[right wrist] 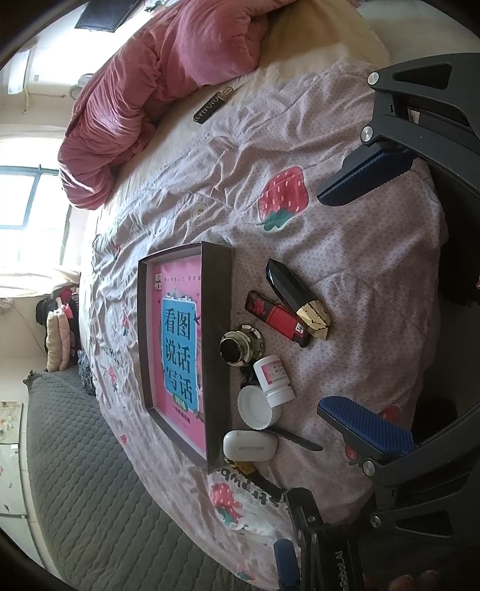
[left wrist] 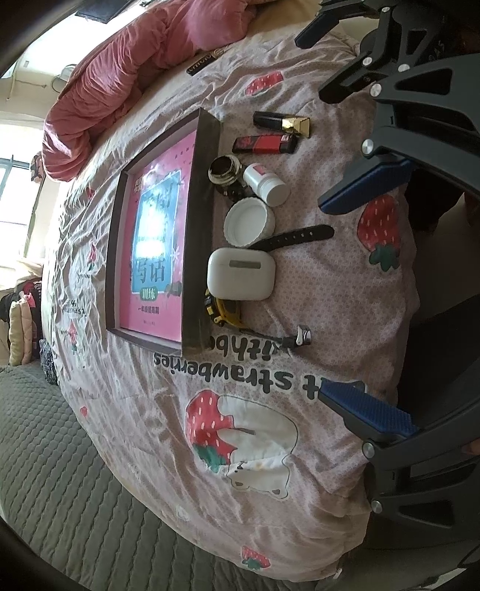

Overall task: Organize rigid objects
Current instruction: 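Grasp the yellow-black watch with the left tool while the right tool grasps the black-gold lipstick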

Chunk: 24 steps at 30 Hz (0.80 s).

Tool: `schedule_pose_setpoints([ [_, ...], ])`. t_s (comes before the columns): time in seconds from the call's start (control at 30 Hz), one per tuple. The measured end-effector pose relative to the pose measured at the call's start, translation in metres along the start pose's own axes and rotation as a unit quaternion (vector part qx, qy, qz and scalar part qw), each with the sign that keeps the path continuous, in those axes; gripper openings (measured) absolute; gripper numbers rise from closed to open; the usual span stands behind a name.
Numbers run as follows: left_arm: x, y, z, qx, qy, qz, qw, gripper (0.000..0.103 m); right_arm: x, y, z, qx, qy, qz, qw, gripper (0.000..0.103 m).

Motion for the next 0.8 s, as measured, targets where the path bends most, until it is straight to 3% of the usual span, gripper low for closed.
schedule_pose_setpoints([
  [0.6, 0.046, 0.059, 0.001, -0.050, 0.026, 0.028, 0.9980, 0.093, 0.047, -0.015, -0.012, 0.048, 0.073, -0.003, 0.996, 0.103],
  [0.8, 0.068, 0.075, 0.017, -0.045, 0.020, 0.041, 0.9979, 0.077, 0.062, -0.019, -0.015, 0.066, 0.090, -0.016, 0.994, 0.103],
])
Point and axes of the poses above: each gripper's, at about its wrist camera, not at the fingertips, and x roughly the way its jaws point, y to its left, z to its top, the point moved 10 cm from there along x, roughly the way its jaws point, and after that the axes turned 15 degrees about x, right-handed, at the moved point
